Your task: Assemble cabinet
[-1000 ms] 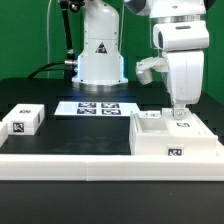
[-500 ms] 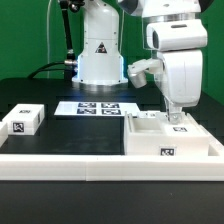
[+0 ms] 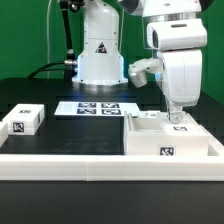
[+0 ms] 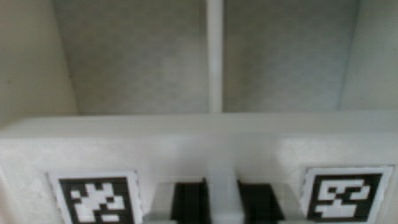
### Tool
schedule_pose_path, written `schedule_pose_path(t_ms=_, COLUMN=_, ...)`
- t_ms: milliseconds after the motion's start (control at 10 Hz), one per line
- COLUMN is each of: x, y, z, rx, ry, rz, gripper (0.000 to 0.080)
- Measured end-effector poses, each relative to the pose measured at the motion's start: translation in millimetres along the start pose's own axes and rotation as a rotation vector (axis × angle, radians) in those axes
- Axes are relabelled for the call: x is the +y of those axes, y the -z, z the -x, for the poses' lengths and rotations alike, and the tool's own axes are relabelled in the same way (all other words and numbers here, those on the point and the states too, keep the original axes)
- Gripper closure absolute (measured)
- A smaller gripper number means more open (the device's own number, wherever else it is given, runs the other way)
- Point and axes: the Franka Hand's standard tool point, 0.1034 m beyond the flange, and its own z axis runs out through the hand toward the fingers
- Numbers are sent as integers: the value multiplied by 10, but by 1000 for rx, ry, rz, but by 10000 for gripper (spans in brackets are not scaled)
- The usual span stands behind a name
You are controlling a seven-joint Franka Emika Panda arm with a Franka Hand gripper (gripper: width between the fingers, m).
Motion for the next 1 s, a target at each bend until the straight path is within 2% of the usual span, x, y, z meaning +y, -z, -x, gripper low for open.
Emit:
schedule_pose_path(t_ms=200, x=-1, y=-2, z=1, rx=0, ry=0, rz=0, gripper=729)
schedule_pose_path(t_ms=300, x=-1, y=-3, z=2, rx=0, ry=0, rz=-1, gripper=548)
schedule_pose_path(t_ms=400, x=-2, y=-3, z=3, rx=0, ry=0, rz=-1, gripper=400)
schedule_pose_path(t_ms=500, x=-2, y=-3, z=3, rx=0, ry=0, rz=-1, gripper=400)
schedule_pose_path(t_ms=600, x=-2, y=-4, z=3, rx=0, ry=0, rz=-1, gripper=223)
schedule_pose_path(t_ms=700, x=-2, y=-4, z=3, rx=0, ry=0, rz=-1, gripper=223)
schedule_pose_path(t_ms=800, x=-2, y=-4, z=3, rx=0, ry=0, rz=-1, gripper=61)
schedule_pose_path(t_ms=1000, x=-2, y=9, z=6, rx=-1, ry=0, rz=1, gripper=4)
